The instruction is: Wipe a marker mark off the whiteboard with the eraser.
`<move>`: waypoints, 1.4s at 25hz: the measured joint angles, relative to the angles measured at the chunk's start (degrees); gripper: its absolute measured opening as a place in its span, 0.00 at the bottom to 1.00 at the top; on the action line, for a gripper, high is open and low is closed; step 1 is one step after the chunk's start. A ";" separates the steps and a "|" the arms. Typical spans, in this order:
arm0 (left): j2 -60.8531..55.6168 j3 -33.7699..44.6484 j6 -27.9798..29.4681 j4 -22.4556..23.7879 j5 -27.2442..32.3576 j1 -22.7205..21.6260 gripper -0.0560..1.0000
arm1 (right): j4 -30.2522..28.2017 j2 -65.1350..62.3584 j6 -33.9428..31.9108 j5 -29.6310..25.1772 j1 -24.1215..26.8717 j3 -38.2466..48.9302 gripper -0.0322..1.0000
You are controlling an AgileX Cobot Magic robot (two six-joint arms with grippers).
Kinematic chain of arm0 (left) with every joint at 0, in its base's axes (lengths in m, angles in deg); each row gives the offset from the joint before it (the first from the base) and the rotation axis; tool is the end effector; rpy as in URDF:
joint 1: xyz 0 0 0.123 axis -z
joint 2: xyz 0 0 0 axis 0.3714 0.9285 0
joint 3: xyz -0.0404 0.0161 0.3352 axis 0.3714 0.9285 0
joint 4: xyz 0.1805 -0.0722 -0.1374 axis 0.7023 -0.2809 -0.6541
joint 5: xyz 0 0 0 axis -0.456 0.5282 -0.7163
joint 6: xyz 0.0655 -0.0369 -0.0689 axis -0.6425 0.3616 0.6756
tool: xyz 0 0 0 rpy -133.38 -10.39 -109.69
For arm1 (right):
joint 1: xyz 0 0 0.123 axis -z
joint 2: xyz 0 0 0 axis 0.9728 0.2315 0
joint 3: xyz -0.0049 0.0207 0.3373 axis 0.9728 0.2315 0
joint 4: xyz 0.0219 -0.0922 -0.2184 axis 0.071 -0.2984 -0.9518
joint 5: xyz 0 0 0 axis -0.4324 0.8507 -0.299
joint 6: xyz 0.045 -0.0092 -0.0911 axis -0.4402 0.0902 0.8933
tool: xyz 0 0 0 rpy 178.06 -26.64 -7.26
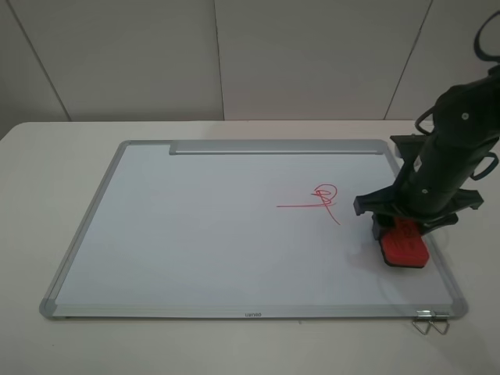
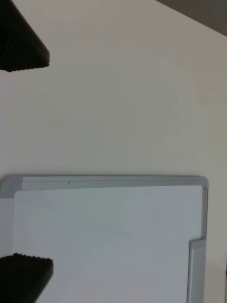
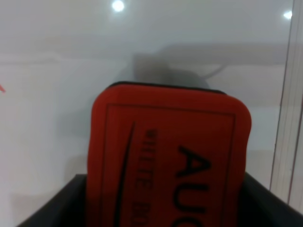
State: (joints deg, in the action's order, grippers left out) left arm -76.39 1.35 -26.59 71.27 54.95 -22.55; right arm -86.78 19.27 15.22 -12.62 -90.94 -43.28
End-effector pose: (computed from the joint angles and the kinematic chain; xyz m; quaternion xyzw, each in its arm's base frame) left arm -0.0620 -0.0009 0.2662 -0.0150 0.8509 -0.0024 0.5251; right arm 0.2693 0.0580 0.1864 0.0070 0.9977 -0.0386 0.0545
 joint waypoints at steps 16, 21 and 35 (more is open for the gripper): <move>0.00 0.00 0.00 0.00 0.00 0.00 0.79 | 0.25 -0.09 -0.24 2.35 0.00 1.66 0.81; 0.00 0.00 0.00 0.00 0.00 0.00 0.79 | -0.19 -2.77 -0.19 1.74 0.00 1.70 0.83; 0.00 0.00 0.00 0.00 0.00 0.00 0.79 | 6.18 -33.25 13.55 -11.21 15.24 1.70 0.83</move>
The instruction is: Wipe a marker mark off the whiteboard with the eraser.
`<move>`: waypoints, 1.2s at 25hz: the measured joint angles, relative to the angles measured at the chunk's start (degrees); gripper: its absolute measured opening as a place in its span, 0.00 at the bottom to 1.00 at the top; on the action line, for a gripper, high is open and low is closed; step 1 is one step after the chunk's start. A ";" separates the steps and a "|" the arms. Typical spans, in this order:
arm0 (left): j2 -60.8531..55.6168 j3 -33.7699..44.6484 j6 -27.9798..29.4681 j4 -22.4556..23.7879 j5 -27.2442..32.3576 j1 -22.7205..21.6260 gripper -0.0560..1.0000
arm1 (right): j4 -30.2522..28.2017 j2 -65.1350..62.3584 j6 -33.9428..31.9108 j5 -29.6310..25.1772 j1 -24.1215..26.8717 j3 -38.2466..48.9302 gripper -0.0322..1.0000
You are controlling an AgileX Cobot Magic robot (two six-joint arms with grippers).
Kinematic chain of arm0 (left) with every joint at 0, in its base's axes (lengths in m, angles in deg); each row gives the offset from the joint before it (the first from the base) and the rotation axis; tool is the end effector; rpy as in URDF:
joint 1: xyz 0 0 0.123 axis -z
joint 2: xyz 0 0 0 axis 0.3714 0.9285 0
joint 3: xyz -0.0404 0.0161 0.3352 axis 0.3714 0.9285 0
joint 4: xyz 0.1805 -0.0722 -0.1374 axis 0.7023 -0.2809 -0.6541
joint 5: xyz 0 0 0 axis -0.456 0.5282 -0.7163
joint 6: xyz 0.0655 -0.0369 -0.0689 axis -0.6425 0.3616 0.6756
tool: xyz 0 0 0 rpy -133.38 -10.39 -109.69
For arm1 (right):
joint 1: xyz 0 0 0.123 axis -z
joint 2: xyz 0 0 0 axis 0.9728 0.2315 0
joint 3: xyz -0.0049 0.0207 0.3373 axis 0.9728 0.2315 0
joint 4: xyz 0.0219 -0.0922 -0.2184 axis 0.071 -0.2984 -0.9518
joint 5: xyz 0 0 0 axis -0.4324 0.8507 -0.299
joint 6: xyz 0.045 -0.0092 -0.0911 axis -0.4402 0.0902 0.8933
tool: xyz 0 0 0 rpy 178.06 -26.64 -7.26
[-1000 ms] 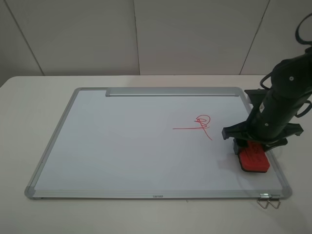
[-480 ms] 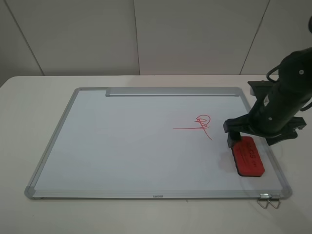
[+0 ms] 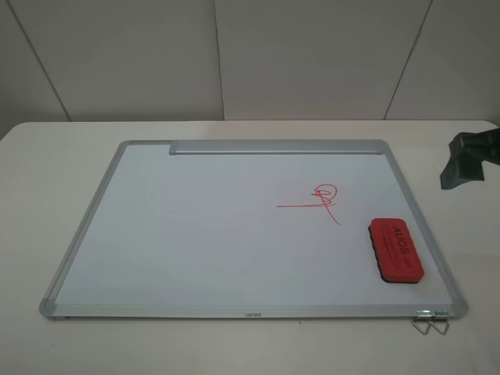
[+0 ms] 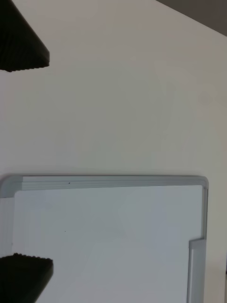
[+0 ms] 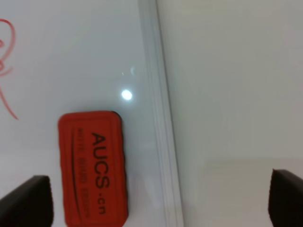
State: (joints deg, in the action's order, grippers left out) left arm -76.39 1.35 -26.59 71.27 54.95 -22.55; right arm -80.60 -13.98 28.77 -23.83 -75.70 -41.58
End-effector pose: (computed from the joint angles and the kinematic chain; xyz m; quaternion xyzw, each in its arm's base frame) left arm -0.0620 -0.0009 0.2662 -0.0150 0.8509 -0.0024 0.5251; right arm 0.1744 -0.0075 0.3074 0.0701 0.9736 -0.0115 0.2167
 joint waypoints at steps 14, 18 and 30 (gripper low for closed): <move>0.00 0.00 0.00 0.00 0.00 0.00 0.79 | -0.47 -46.95 6.20 -15.76 -0.01 0.00 0.83; 0.00 0.00 0.00 0.00 0.00 0.00 0.79 | -1.03 -55.49 9.07 -18.37 -0.01 0.00 0.83; 0.00 0.00 0.00 0.00 0.00 0.00 0.79 | 3.53 -66.03 10.09 -13.18 -0.01 8.81 0.83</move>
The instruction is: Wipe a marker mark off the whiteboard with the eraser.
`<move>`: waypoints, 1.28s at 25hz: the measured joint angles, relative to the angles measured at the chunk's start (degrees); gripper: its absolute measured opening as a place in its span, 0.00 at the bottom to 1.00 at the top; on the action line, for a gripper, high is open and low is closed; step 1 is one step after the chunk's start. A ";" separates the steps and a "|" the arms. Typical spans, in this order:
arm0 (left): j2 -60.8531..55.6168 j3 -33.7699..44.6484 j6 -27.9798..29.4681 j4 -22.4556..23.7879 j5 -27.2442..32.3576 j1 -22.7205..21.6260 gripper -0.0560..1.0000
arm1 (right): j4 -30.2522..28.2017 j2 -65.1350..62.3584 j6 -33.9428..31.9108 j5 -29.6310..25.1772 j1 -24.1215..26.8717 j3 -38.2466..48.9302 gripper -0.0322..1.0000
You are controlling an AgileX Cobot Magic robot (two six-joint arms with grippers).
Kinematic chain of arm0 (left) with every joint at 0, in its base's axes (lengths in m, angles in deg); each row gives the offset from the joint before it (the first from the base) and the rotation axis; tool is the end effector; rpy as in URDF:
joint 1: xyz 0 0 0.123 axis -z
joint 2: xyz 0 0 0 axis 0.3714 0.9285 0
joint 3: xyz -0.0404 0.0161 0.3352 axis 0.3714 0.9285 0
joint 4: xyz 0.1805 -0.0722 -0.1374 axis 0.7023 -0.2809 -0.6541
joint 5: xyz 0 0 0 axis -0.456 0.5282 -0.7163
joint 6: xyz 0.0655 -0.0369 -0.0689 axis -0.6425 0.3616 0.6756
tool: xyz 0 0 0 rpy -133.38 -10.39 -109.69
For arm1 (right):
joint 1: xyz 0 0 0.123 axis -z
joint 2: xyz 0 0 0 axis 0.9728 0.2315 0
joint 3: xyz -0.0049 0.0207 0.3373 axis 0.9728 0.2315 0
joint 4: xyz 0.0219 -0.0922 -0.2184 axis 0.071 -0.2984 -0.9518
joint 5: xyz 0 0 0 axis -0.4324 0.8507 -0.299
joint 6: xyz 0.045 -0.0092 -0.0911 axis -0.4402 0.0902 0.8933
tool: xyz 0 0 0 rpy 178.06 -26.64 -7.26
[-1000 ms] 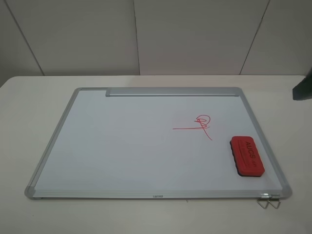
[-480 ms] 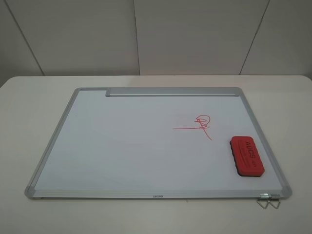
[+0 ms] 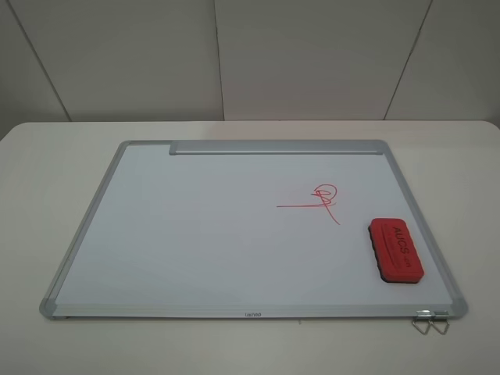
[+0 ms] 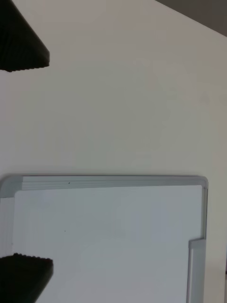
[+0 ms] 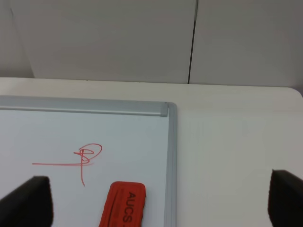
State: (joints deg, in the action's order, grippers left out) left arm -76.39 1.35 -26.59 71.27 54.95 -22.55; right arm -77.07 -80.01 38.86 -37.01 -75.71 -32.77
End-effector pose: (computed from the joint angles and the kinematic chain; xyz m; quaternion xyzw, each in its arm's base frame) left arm -0.0620 -0.0009 0.2662 -0.0150 0.8509 -0.0024 0.5251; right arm -0.0760 0.0012 0.2957 -0.0008 0.8245 -0.0095 0.5658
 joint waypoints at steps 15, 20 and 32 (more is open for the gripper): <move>0.00 0.00 0.00 0.00 0.00 0.00 0.79 | 0.00 -0.13 0.33 0.72 -0.25 5.75 0.83; 0.00 0.00 0.00 0.00 0.00 0.00 0.79 | 0.00 -0.13 0.33 0.72 -0.25 5.75 0.83; 0.00 0.00 0.00 0.00 0.00 0.00 0.79 | 0.00 -0.13 0.37 0.72 -0.25 5.75 0.83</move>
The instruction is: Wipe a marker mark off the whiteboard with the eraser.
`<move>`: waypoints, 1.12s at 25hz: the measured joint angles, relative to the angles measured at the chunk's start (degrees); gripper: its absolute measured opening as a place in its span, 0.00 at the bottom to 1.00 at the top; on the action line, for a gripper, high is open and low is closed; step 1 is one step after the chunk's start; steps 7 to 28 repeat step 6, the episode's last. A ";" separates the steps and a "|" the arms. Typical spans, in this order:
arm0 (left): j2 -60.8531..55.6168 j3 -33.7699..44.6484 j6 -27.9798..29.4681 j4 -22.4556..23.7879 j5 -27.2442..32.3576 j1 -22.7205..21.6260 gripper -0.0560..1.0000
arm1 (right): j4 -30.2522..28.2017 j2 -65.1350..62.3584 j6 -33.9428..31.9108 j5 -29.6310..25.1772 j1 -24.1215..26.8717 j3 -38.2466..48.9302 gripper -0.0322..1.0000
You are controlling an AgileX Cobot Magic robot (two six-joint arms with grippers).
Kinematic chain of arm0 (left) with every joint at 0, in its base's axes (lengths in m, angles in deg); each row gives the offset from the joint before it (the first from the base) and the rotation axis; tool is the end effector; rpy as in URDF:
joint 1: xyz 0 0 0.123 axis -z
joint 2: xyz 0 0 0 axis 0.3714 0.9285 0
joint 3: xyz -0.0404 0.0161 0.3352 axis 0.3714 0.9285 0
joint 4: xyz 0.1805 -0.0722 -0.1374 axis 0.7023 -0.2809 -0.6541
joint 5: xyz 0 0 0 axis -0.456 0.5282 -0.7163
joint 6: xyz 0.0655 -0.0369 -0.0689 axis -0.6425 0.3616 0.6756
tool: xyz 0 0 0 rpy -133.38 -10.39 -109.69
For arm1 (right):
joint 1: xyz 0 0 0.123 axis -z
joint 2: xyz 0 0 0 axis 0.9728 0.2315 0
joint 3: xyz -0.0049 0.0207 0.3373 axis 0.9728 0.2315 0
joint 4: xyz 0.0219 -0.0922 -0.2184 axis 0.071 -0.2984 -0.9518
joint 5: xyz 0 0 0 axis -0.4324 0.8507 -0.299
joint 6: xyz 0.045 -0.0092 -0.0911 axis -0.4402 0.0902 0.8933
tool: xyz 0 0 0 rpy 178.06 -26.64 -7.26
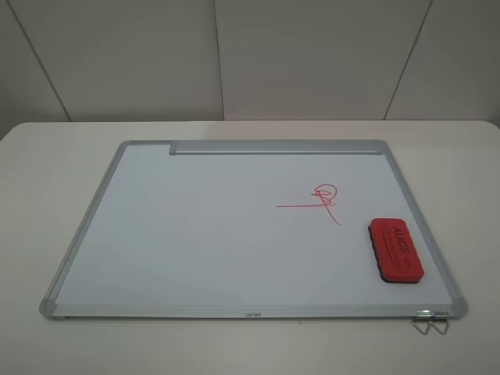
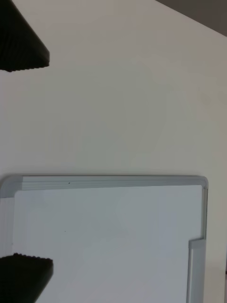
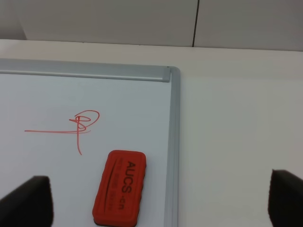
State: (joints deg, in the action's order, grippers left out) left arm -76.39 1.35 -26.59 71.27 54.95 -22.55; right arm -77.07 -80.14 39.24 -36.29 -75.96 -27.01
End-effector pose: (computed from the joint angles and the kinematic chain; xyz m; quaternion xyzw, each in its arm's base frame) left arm -0.0620 -0.0009 0.2662 -0.0150 0.8509 -0.0024 0.5251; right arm -0.0635 0.0008 0.2700 -0.0055 0.8480 -0.0095 0.5299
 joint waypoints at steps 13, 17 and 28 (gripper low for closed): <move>0.00 0.00 0.00 0.00 0.00 0.00 0.79 | 0.00 0.00 0.00 0.00 0.00 0.00 0.83; 0.00 0.00 0.00 0.00 0.00 0.00 0.79 | 0.00 0.00 0.00 0.00 0.00 0.00 0.83; 0.00 0.00 0.00 0.00 0.00 0.00 0.79 | 0.00 0.00 0.00 0.00 0.00 0.00 0.83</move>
